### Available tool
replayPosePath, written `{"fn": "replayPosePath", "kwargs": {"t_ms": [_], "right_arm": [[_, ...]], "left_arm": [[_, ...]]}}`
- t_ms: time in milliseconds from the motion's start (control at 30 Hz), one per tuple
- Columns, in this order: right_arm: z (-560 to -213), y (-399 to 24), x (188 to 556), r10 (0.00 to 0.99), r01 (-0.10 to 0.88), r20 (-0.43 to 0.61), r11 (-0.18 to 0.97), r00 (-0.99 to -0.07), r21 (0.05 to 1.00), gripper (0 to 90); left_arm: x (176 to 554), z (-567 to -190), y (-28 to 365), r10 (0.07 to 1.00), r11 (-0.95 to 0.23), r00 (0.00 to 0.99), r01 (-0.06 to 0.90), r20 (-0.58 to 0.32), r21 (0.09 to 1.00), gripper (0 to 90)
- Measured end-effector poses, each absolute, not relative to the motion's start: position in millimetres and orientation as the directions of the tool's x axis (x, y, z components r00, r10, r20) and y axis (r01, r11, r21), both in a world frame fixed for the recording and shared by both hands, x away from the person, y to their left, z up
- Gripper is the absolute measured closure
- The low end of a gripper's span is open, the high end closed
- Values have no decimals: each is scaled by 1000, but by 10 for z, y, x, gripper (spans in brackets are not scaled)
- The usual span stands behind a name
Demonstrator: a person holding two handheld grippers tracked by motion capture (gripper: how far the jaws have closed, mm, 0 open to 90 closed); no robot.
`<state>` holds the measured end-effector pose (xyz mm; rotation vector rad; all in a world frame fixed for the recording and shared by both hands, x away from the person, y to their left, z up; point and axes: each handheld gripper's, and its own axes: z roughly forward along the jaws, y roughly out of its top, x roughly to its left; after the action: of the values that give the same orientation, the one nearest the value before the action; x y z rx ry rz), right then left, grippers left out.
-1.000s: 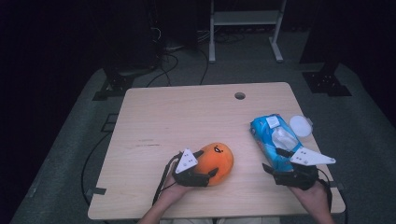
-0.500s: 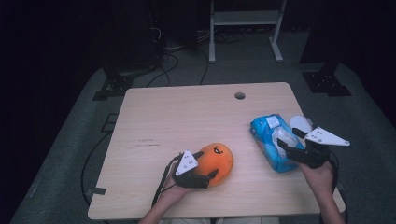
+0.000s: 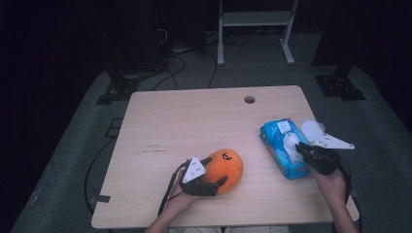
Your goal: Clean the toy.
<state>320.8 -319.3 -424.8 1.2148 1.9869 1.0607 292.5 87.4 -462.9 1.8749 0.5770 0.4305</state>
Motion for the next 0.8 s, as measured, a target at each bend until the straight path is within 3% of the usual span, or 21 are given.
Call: {"fn": "replayPosePath", "kwargs": {"t_ms": [267,400,433,567,800], "right_arm": [[-4297,-3120,3252,897,467,-48,273,-438,841,556],[-4321,-3035,3261,894,464,-98,317,-437,827,534],[-4335,-3011,3267,895,469,-112,329,-432,820,546],[-4325,-3002,3251,891,468,-133,349,-433,812,834],[-4061,-3044,3104,880,382,-58,263,-471,886,856]], "left_arm": [[2924,-4635,870,576,-305,817,184,27,934,170],[2927,-4639,873,575,-302,818,183,25,935,169],[2925,-4640,872,575,-302,818,183,26,935,169],[2922,-4638,870,575,-307,818,180,32,935,169],[2925,-4641,871,573,-307,819,176,34,935,168]]}}
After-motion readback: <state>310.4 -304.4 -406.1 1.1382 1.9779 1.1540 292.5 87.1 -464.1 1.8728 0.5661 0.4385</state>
